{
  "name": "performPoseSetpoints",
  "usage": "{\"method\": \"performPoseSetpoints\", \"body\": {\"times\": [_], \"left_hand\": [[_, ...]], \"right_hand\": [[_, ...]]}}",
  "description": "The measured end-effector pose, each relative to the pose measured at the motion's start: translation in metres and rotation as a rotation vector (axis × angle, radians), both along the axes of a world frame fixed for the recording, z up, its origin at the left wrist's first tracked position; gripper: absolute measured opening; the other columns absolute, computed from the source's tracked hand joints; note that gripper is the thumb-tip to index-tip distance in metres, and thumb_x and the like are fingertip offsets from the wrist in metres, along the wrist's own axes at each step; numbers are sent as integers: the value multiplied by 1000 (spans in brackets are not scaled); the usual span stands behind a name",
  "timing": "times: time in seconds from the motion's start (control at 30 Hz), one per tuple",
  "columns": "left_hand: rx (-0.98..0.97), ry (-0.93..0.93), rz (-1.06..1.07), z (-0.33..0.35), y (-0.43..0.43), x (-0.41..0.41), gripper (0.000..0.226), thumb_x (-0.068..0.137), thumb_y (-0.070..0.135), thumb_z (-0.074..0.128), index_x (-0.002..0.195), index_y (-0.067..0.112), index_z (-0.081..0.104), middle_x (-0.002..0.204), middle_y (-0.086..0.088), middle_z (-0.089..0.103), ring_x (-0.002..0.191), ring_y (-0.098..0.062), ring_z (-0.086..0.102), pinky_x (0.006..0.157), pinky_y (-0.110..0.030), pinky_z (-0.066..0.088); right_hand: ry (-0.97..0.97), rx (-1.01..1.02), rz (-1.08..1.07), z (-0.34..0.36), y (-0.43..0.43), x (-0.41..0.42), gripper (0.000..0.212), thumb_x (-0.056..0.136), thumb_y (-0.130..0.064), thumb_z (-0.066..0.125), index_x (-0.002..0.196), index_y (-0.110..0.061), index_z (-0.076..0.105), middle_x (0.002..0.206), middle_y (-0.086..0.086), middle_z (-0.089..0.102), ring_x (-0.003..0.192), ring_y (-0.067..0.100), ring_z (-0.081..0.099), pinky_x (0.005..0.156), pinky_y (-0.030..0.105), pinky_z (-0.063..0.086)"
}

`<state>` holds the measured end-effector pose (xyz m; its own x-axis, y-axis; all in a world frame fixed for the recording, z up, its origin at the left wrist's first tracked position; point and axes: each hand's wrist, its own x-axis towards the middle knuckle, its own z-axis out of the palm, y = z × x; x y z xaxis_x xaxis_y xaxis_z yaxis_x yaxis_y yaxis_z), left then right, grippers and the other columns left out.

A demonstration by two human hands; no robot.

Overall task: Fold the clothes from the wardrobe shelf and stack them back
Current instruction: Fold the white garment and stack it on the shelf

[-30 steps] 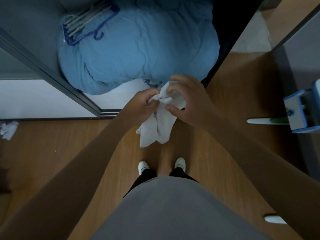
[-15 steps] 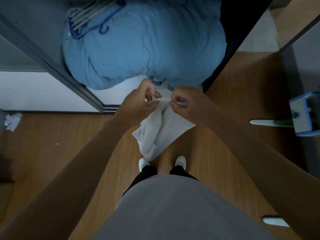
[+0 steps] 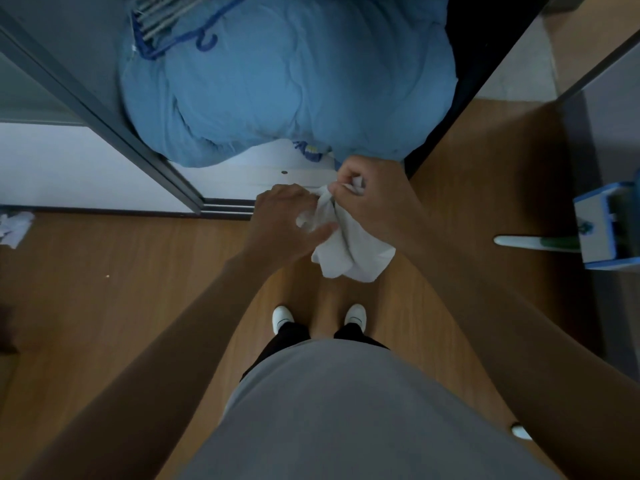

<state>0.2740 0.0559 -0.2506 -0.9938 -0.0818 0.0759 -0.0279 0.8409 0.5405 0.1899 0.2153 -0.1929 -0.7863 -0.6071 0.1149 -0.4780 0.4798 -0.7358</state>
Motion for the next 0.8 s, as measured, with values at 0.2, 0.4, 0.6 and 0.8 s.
{"method": "performPoseSetpoints", "body": {"times": [0.2,0.4,0.6,0.8], "left_hand": [[36,-67,200,-27,-4,-9,20,80,15,70,97,5,74,97,-9,66,92,-24,57,76,-29,40],[40,-193,171,-44,-33,-8,11,79,1,63,82,-3,74,81,-16,65,76,-33,62,62,-33,42],[153,-167,260,-49,-53,3,23,80,-11,51,90,-1,70,90,-16,68,86,-32,63,73,-32,45],[137,-116,325,-39,-71,12,27,72,2,42,81,20,60,76,1,62,79,-30,61,67,-37,46]], "right_hand": [[-27,43,89,4,0,2,21,88,-16,69,75,-5,56,64,-8,45,60,6,42,59,19,33],[-133,18,180,6,7,3,22,87,-6,67,76,0,49,88,14,65,82,7,57,72,27,43],[-169,86,251,-4,18,-4,22,89,-10,66,78,-4,48,86,11,65,89,-8,59,69,18,43],[-384,246,234,-24,20,-8,29,98,-22,57,125,-33,54,95,-16,56,84,-2,58,71,15,42]]}}
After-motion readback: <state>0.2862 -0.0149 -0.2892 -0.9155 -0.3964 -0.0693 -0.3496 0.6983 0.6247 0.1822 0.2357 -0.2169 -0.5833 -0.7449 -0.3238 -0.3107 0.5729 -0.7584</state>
